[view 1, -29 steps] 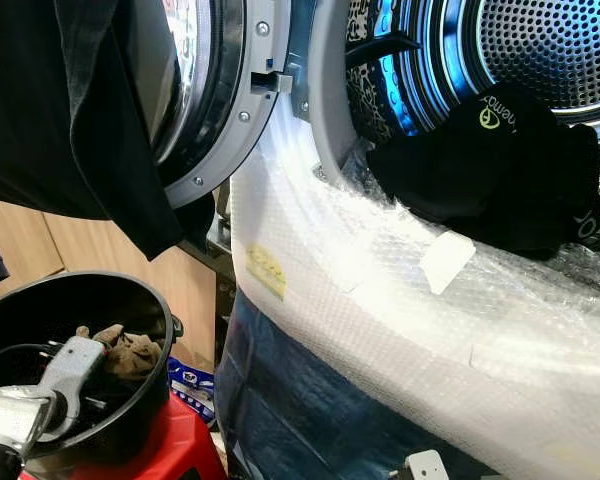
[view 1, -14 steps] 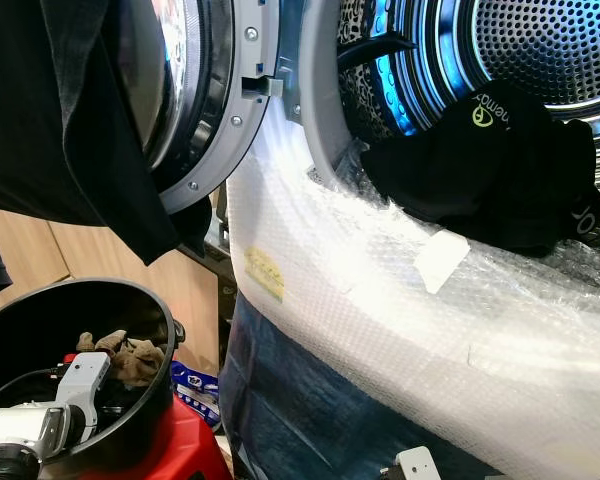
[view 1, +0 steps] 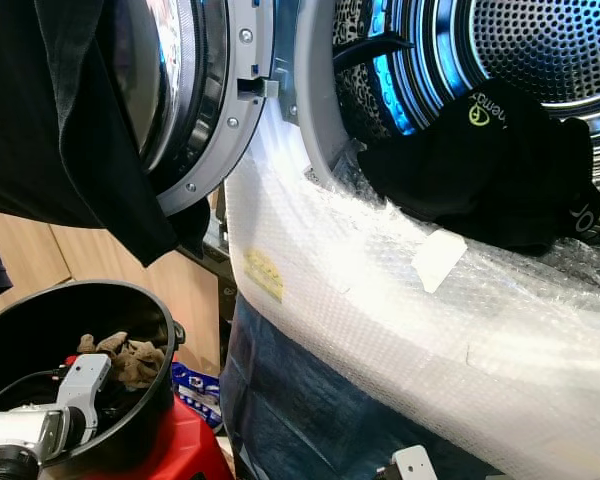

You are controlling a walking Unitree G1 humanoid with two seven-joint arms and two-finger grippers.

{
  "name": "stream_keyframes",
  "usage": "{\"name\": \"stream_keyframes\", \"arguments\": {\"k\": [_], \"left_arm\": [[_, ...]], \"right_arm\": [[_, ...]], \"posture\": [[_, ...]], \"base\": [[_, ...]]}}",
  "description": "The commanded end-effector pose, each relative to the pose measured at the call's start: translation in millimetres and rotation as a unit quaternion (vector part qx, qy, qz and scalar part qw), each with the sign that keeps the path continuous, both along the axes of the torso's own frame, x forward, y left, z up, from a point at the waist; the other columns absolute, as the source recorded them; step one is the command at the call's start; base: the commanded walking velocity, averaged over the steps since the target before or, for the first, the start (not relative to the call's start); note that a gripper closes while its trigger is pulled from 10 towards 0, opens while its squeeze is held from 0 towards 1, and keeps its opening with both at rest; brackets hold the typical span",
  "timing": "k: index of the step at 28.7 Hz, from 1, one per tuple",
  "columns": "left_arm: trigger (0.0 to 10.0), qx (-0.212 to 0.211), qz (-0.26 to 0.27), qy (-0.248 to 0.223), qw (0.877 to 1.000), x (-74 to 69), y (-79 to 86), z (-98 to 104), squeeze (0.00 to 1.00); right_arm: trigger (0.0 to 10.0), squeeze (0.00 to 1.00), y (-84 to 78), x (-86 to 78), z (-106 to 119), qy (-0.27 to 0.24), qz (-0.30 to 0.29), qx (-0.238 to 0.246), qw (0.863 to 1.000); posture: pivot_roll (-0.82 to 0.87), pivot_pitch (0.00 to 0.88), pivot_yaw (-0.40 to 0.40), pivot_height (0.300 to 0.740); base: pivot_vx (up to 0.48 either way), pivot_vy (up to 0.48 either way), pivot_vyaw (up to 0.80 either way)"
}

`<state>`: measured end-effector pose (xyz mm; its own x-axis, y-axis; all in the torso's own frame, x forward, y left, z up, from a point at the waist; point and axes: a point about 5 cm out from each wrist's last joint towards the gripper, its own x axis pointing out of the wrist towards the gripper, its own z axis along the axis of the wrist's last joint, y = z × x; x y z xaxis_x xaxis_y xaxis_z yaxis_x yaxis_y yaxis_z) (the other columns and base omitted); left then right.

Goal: Clothes washing

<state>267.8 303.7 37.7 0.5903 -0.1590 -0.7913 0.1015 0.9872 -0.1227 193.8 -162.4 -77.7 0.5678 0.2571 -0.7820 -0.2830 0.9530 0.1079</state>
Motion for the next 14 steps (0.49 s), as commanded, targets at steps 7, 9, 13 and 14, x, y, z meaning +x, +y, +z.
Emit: {"name": "stream_keyframes", "arguments": {"k": [7, 9, 13, 14], "left_arm": [[0.0, -0.014, -0.003, 0.021, 1.000, -7.1, -7.8, -13.7, 0.00], [0.0, -0.014, -0.003, 0.021, 1.000, -6.6, -8.2, -13.7, 0.00], [0.0, -0.018, -0.011, 0.021, 1.000, -5.7, -13.2, -15.1, 0.00], [0.0, -0.015, -0.016, 0.023, 0.999, -6.2, -14.5, -16.1, 0.00]], "right_arm": [[10.0, 0.00, -0.3, -2.9, -1.4, 0.002, -0.001, -0.002, 1.000], [10.0, 0.00, -0.1, -3.1, -1.5, 0.003, -0.001, -0.001, 1.000], [10.0, 0.00, -0.2, -4.9, -2.7, 0.008, -0.002, -0.003, 1.000], [10.0, 0.00, -0.4, -5.4, -3.0, 0.009, -0.003, -0.004, 1.000]], "posture": [[0.13, 0.026, -0.122, 0.740], [0.13, 0.025, -0.120, 0.740], [0.13, 0.022, -0.117, 0.740], [0.13, 0.020, -0.115, 0.740]], "base": [[0.000, 0.000, 0.00], [0.000, 0.000, 0.00], [0.000, 0.000, 0.00], [0.000, 0.000, 0.00]]}}
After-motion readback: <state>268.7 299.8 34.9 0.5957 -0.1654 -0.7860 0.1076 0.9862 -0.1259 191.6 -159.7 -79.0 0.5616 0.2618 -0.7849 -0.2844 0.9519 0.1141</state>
